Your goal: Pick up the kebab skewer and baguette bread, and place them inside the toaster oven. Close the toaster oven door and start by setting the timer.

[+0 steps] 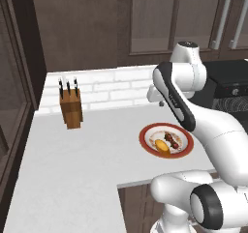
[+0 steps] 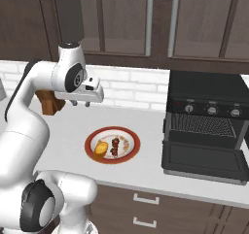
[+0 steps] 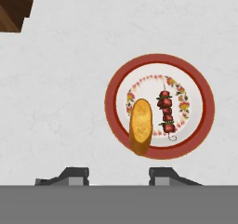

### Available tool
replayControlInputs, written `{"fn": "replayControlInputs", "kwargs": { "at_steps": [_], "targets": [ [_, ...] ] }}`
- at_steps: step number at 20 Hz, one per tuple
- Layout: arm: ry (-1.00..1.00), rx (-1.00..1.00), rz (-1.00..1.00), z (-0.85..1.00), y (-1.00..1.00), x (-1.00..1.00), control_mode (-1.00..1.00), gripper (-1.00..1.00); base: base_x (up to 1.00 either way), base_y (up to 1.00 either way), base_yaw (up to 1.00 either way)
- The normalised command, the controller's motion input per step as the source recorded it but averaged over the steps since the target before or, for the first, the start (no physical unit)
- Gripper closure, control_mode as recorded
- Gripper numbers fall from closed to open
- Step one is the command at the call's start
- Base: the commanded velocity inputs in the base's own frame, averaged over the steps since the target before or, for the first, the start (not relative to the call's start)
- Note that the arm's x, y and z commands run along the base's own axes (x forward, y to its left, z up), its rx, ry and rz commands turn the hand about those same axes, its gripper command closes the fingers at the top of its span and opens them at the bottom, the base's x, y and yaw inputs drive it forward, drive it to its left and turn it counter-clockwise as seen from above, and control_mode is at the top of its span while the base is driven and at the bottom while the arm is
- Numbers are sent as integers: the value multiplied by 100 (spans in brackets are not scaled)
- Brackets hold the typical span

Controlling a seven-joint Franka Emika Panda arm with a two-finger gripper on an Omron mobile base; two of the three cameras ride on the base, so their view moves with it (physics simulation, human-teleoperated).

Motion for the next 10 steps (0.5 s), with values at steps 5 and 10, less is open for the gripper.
{"fn": "replayControlInputs", "kwargs": {
  "at_steps": [5, 10],
  "targets": [
    [0, 0, 0, 0, 0, 0, 100, -100, 0, 0, 0],
    [0, 0, 0, 0, 0, 0, 100, -100, 0, 0, 0]
  ]
}}
